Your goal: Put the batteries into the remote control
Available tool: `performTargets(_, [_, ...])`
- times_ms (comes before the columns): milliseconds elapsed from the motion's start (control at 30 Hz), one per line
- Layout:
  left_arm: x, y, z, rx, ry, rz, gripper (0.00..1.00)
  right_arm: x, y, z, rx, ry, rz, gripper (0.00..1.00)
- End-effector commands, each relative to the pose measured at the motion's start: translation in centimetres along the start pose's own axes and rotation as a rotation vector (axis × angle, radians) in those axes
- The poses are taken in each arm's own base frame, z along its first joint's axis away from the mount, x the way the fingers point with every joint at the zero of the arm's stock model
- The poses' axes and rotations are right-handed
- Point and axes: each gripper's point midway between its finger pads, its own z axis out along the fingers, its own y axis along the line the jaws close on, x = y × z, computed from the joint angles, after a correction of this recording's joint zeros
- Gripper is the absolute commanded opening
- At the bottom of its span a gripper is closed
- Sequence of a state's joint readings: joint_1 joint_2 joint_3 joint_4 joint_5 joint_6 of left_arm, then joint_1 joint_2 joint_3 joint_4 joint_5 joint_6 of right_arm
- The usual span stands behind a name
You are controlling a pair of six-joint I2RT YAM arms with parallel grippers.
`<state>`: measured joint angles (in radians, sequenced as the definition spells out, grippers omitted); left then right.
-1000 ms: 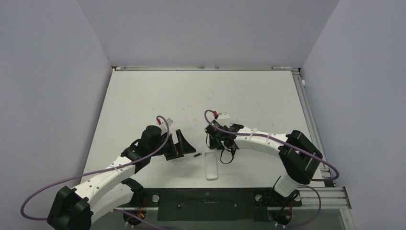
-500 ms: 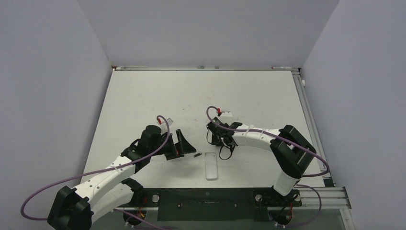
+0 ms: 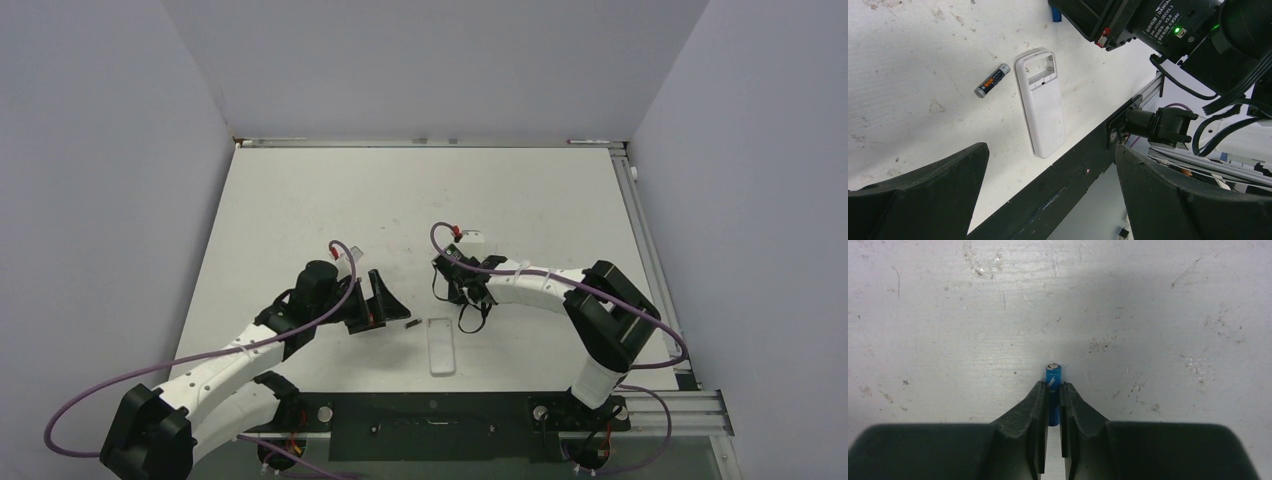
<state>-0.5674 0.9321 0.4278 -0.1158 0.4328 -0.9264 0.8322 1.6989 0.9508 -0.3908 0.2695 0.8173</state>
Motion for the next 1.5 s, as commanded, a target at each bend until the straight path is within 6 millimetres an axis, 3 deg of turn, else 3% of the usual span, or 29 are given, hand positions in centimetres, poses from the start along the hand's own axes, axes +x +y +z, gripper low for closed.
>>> performTargets(0, [-0.8, -1.3, 0.2, 0.06, -0.015, 0.032, 0.96, 2.0, -1.1, -0.3, 0.018, 0.048, -0.092, 0.09])
performTargets(367, [-0.2, -1.8, 0.5, 0.088, 0.032, 0.027, 0.96, 1.0, 0.9, -4.4, -0.197, 0.016, -0.247, 0.09])
performTargets(667, [-0.3, -2.5, 0.6, 0.123, 0.035, 0.024, 0.96, 1.0, 3.0, -9.2, -0.463, -0.057, -0.421, 0.08])
performTargets(1000, [0.3, -3.2, 1.1, 0.153, 0.076, 0.022, 0.96, 1.1, 3.6, -14.0, -0.644, -0.182, -0.584, 0.08])
performTargets(1467, [2.8, -4.5, 3.4, 0.147, 0.14, 0.023, 1.0, 1.9, 2.6, -15.9, -0.639, -0.179, -0.8, 0.09])
